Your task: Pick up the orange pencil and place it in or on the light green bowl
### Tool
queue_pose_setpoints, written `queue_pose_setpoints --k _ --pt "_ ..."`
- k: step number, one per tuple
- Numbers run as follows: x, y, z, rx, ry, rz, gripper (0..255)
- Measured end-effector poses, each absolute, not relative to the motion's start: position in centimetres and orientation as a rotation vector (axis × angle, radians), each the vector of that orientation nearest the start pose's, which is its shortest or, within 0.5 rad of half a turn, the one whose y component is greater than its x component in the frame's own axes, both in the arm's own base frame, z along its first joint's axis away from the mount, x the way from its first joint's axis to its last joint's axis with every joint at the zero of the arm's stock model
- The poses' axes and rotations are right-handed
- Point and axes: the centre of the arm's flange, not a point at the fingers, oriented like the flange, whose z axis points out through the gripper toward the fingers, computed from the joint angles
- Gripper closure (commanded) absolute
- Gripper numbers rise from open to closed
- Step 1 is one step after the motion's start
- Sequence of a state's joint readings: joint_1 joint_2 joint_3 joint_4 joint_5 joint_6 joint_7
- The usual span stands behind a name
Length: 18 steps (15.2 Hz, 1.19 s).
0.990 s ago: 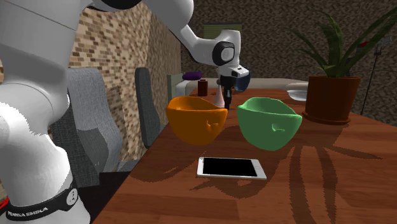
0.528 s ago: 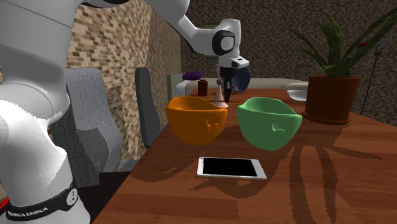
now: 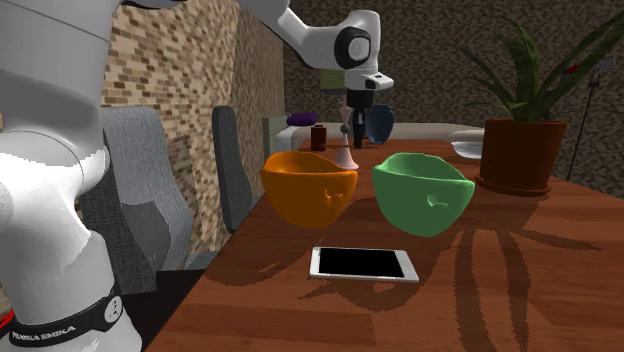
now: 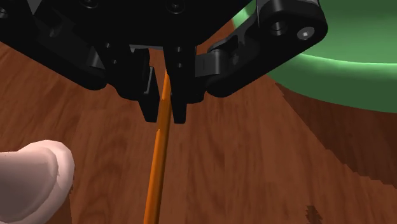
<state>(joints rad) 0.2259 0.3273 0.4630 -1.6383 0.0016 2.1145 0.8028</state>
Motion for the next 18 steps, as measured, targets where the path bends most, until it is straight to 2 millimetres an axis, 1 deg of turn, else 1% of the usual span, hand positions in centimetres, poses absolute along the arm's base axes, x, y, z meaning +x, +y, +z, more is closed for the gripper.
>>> queue_pose_setpoints --k 18 --pt "53.4 39.7 55.7 -2.904 0.217 -0.054 255"
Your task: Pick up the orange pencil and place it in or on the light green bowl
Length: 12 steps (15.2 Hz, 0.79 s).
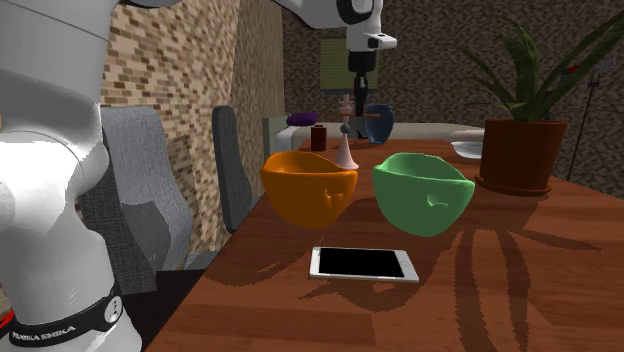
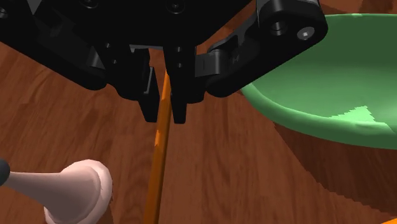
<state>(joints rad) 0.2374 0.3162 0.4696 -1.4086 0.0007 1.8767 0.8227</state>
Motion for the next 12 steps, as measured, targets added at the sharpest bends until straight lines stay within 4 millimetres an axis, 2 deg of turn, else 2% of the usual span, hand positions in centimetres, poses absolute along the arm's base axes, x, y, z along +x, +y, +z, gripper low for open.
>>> queue_pose_setpoints --k 2,4,12 --pt "53.4 39.8 56.7 -2.904 0.217 -0.054 255" --pt "54.0 38.4 56.9 -2.904 0.218 -0.054 255" --pt "58.4 28.9 57.6 -2.904 0.220 -0.054 255"
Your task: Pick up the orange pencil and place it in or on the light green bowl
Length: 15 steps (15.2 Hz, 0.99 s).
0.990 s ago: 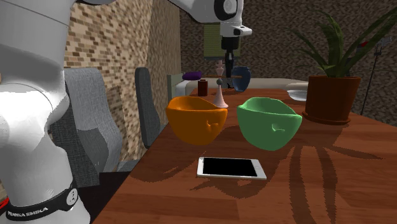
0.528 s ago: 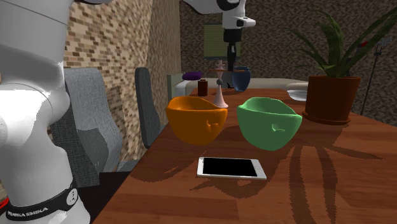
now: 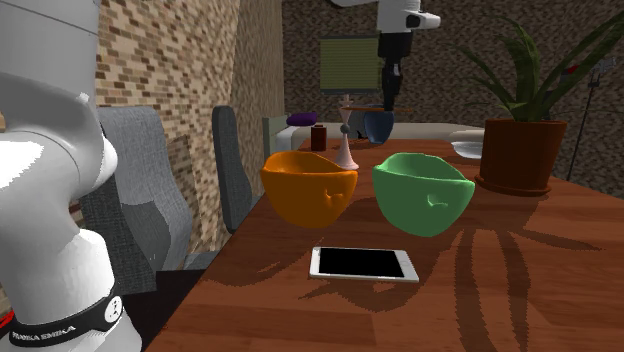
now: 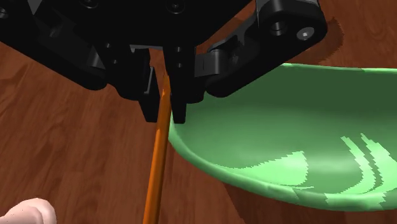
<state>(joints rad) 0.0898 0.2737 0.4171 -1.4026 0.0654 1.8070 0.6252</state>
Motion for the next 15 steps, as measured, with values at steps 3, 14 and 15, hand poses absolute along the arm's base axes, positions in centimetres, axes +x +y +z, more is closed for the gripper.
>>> queue_pose_setpoints --k 3,14,15 --pt "59.6 25.4 57.8 -2.904 0.220 -0.054 255" --pt "64.2 15.9 56.4 -2.904 0.218 -0.053 255" --pt "64.2 15.9 55.9 -2.904 0.218 -0.053 255"
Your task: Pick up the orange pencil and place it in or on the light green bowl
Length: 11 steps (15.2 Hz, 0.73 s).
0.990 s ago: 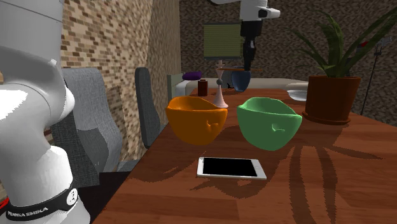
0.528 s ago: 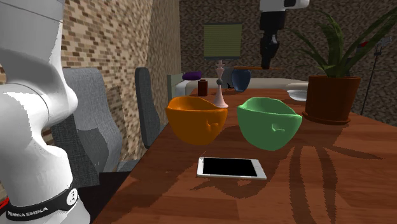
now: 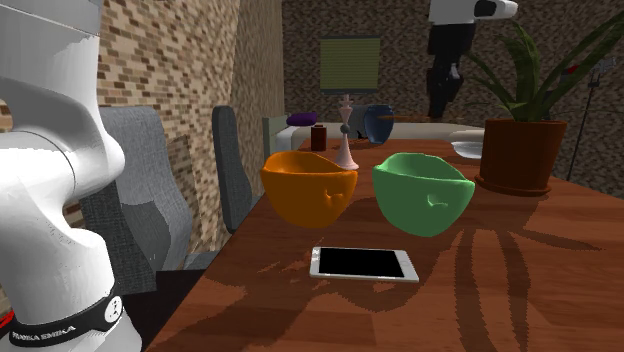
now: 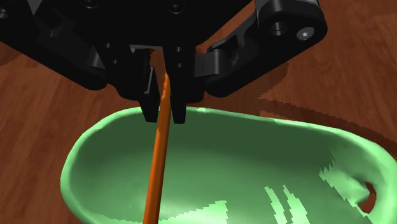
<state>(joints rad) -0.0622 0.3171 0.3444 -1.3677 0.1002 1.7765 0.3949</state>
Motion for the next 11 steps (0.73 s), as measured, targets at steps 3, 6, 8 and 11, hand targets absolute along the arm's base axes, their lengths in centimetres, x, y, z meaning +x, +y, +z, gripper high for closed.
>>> queue_pose_setpoints --k 3,6,8,11 --pt "64.2 15.8 54.4 -2.904 0.217 -0.053 255" --pt "64.2 15.9 52.8 -2.904 0.217 -0.053 255" --pt "64.3 15.9 51.7 -2.904 0.217 -0.053 255" --pt "64.2 15.9 50.2 -2.904 0.217 -0.053 255"
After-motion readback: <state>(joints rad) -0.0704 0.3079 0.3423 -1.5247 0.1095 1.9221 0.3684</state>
